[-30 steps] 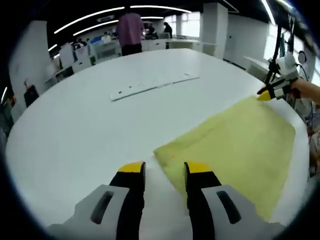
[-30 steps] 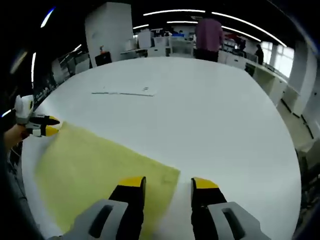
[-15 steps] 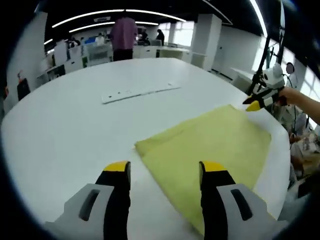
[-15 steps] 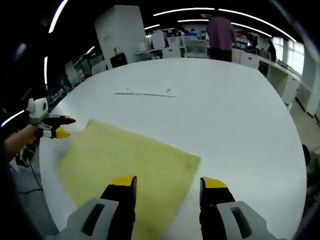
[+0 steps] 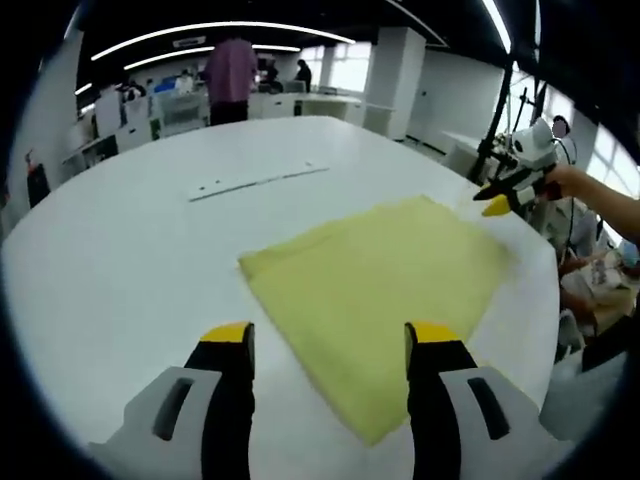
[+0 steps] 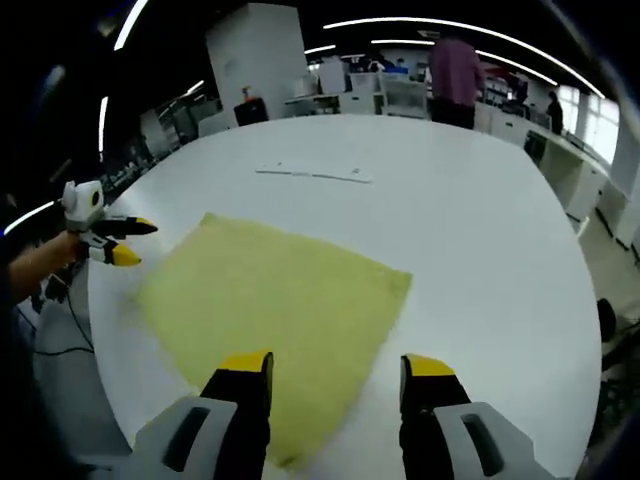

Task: Fold the garment on the visible template until the final outline fits inside the template.

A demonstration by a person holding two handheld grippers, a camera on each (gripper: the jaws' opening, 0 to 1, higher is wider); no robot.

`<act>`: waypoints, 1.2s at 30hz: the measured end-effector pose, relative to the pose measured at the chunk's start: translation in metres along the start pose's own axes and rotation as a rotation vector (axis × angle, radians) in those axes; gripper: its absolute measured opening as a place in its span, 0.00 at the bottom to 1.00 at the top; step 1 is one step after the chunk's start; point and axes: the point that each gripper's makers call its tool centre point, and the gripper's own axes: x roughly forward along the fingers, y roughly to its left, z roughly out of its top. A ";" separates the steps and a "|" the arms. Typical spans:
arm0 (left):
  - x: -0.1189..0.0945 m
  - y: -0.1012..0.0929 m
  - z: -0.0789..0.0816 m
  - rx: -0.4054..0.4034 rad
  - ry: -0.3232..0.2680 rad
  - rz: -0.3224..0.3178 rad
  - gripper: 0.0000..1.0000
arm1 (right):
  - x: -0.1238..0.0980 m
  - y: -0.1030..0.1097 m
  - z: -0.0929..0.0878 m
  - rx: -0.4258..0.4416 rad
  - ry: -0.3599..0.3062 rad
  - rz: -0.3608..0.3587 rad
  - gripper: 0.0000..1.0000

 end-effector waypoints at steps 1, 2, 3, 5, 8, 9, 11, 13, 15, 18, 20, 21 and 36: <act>-0.002 -0.003 -0.002 -0.001 0.000 -0.005 0.57 | -0.002 0.002 -0.003 0.000 0.002 0.002 0.48; -0.004 -0.005 -0.004 -0.002 0.000 -0.008 0.57 | -0.003 0.004 -0.006 -0.002 0.005 0.003 0.48; -0.007 -0.008 -0.006 0.001 -0.002 -0.012 0.57 | -0.005 0.006 -0.010 -0.009 0.013 0.005 0.48; -0.010 -0.011 -0.010 0.008 0.002 -0.013 0.56 | -0.009 0.010 -0.018 -0.028 0.034 0.008 0.48; -0.015 -0.015 -0.018 0.019 0.013 -0.016 0.55 | -0.015 0.013 -0.028 -0.045 0.049 0.001 0.47; -0.016 -0.016 -0.020 0.020 0.017 -0.020 0.54 | -0.017 0.015 -0.032 -0.051 0.054 -0.002 0.46; -0.019 -0.019 -0.025 0.026 0.020 -0.021 0.52 | -0.020 0.017 -0.036 -0.052 0.052 -0.006 0.44; -0.021 -0.021 -0.028 0.030 0.015 -0.021 0.52 | -0.023 0.020 -0.041 -0.056 0.042 -0.011 0.42; -0.023 -0.022 -0.030 0.023 0.002 -0.017 0.50 | -0.025 0.024 -0.046 -0.061 0.039 -0.014 0.41; -0.024 -0.024 -0.036 0.018 0.002 -0.011 0.49 | -0.026 0.024 -0.053 -0.079 0.043 -0.039 0.37; -0.024 -0.025 -0.041 0.007 0.006 -0.007 0.46 | -0.027 0.025 -0.058 -0.084 0.045 -0.055 0.35; -0.025 -0.025 -0.042 -0.003 0.004 -0.005 0.45 | -0.028 0.024 -0.058 -0.075 0.040 -0.063 0.33; -0.020 -0.025 -0.072 -0.096 0.031 0.033 0.27 | -0.025 0.028 -0.088 0.039 0.047 -0.167 0.17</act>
